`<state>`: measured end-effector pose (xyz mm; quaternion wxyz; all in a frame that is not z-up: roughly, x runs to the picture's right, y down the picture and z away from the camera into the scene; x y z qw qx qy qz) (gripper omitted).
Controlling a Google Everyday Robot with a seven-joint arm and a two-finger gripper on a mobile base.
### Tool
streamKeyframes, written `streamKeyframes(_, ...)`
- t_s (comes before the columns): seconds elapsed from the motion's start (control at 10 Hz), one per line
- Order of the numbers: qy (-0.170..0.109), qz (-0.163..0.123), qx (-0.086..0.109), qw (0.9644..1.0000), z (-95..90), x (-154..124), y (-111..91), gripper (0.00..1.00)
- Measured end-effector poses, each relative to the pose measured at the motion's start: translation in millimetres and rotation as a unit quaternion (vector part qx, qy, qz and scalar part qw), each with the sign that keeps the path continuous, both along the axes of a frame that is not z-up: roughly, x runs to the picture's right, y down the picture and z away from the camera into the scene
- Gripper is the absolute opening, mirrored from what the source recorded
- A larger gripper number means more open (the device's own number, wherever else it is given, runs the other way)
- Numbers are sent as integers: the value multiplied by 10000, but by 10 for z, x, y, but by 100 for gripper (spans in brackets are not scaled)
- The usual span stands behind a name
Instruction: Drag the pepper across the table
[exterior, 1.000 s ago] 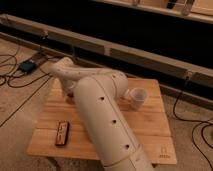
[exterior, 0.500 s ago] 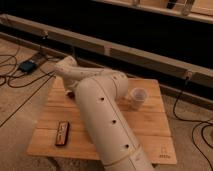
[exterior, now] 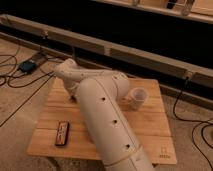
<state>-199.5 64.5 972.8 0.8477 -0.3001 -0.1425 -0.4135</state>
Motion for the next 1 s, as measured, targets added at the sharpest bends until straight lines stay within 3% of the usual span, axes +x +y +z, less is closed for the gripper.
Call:
streamKeyframes(0.3, -147, 54, -129, 9998, -50, -87, 79, 2)
streamKeyframes(0.8, -494, 51, -433, 9978, -140, -200, 184, 0)
streamKeyframes(1.0, -809, 96, -626, 9947, -173, -340, 230, 0)
